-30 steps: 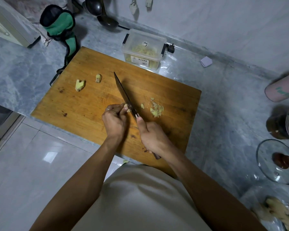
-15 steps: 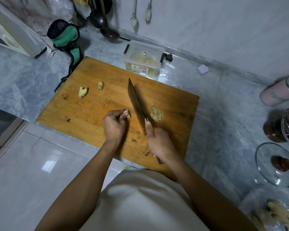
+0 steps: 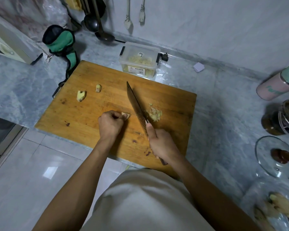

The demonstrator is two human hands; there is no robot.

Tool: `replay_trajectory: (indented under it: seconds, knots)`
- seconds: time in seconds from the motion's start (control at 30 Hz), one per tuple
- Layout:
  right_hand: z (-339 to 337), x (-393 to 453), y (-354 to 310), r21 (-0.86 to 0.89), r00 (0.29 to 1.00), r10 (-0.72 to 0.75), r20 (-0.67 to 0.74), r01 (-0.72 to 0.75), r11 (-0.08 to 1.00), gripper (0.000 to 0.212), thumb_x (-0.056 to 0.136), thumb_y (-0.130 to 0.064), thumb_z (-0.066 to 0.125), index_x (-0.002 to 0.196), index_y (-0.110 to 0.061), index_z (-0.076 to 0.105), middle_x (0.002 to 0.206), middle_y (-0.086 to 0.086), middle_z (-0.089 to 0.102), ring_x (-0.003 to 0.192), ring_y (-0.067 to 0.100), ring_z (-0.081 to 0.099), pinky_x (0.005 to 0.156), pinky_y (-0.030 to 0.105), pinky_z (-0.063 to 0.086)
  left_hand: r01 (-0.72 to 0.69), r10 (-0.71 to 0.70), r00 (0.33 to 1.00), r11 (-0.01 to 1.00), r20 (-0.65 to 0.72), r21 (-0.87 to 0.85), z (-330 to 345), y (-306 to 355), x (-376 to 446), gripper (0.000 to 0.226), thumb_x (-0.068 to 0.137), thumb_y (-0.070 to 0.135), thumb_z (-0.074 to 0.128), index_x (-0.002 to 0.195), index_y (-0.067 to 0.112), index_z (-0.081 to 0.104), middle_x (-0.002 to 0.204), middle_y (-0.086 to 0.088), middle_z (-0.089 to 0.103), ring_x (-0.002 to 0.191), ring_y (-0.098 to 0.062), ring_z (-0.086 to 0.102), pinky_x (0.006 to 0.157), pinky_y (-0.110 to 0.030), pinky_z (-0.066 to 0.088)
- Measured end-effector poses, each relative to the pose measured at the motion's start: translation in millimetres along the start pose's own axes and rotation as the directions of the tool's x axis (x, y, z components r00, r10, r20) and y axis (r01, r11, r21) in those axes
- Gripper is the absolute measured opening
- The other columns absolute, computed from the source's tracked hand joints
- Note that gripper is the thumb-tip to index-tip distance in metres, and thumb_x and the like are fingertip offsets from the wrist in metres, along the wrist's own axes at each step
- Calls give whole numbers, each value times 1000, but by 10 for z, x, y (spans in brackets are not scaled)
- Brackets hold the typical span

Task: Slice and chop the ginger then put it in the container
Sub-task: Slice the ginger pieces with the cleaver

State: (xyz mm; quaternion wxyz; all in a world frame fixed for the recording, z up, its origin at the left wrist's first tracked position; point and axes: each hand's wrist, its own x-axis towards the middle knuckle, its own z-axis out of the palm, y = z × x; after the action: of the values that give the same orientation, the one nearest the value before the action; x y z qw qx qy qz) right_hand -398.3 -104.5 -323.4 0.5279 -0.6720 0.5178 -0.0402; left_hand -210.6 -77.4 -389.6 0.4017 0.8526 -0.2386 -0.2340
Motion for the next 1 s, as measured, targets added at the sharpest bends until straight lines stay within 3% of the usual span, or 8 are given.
replay_trajectory:
  seconds: [0.2, 0.4, 0.53, 0.7, 0.83, 1.0]
  knots:
    - [-101, 5, -4, -30, 999, 32, -4, -32, 999, 63, 105, -57, 24, 72, -12, 54, 55, 4, 50, 38, 12, 46, 37, 21, 38, 160, -156, 986, 984, 63, -71, -14, 30, 97, 23, 71, 35, 88, 85, 20, 78, 80, 6, 73, 72, -11, 69, 69, -25, 56]
    - [11, -51, -67, -11, 998, -36, 44, 37, 999, 63, 106, -54, 27, 69, -11, 53, 45, -1, 46, 36, 12, 46, 45, 26, 40, 191, -200, 979, 965, -38, -178, 78, 49, -42, 9, 78, 28, 84, 74, 21, 80, 70, 8, 73, 54, 7, 59, 56, -8, 45]
    - [24, -42, -98, -19, 997, -33, 65, 34, 999, 61, 106, -54, 27, 72, -10, 53, 46, 0, 46, 32, 9, 44, 38, 20, 37, 254, -274, 959, 943, -70, -214, 121, 41, -24, 15, 75, 29, 85, 68, 19, 77, 66, 4, 72, 66, -13, 69, 67, -27, 57]
    - [14, -43, -97, -35, 995, -41, 91, 44, 998, 62, 106, -54, 27, 71, -9, 51, 47, 1, 46, 33, 11, 45, 37, 21, 37, 221, -249, 964, 945, -90, -243, 187, 0, -50, 17, 77, 32, 83, 74, 16, 77, 70, 1, 73, 66, -16, 68, 66, -31, 58]
    - [9, -48, -105, -29, 993, -59, 103, 62, 998, 62, 107, -53, 26, 71, -9, 50, 46, 2, 45, 33, 13, 44, 37, 21, 36, 141, -166, 981, 967, -103, -213, 220, 41, -145, 16, 87, 22, 74, 97, 10, 78, 87, -3, 76, 66, -6, 63, 60, -16, 50]
    - [-12, -56, -108, -53, 989, -85, 120, 92, 994, 62, 107, -53, 25, 71, -9, 49, 48, 4, 43, 36, 15, 42, 38, 23, 36, 67, -82, 992, 986, -93, -153, 225, 18, -157, 22, 91, 18, 66, 107, 7, 76, 98, -7, 76, 84, -17, 69, 74, -21, 52]
